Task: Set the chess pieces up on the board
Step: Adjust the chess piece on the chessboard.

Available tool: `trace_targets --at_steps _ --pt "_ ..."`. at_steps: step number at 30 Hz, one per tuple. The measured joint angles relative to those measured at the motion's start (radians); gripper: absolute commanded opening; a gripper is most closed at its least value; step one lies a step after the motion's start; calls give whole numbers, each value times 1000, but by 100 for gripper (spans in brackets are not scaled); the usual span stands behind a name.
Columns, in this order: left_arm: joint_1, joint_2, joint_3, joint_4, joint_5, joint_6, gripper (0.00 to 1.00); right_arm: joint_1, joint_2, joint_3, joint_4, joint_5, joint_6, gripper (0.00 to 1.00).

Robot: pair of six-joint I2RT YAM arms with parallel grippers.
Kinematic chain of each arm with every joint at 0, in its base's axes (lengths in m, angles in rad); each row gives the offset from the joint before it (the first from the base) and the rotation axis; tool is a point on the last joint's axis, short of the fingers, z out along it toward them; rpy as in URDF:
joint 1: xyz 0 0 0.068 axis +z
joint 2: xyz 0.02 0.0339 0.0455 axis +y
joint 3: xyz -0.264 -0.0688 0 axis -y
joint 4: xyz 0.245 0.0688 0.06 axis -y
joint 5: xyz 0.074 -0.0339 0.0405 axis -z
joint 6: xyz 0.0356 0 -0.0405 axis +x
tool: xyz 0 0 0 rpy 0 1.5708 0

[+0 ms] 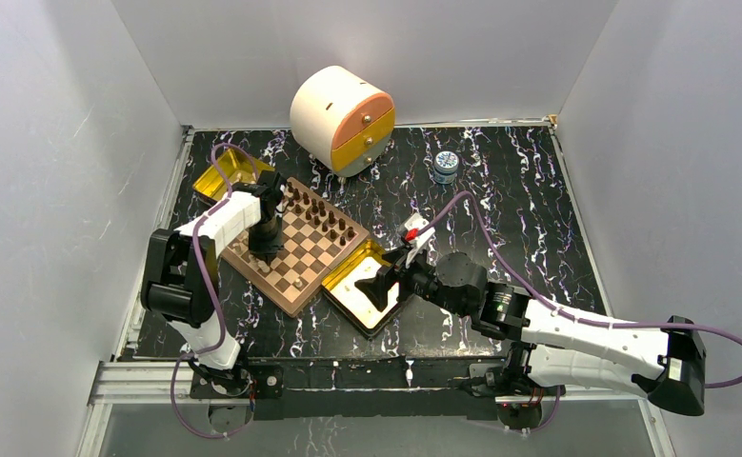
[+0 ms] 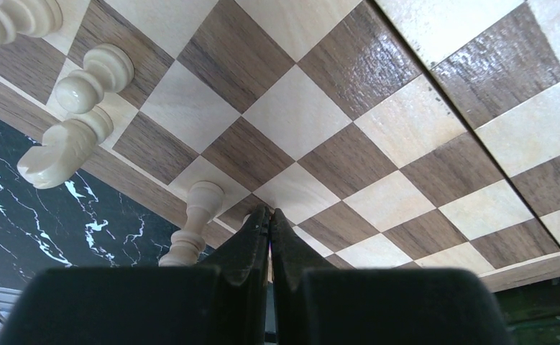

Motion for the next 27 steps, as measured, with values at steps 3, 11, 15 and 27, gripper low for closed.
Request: trace_targets --at_steps 3,11,15,27 --pt "-1 6 0 -6 0 3 0 0 -1 0 0 1 0 99" --pt "-2 8 0 -9 0 4 0 0 -1 0 0 2 7 99" --pt "-2 14 0 -9 0 7 0 0 -1 0 0 3 10 99" --pt "-2 26 10 -15 5 11 1 0 -1 0 0 4 10 99"
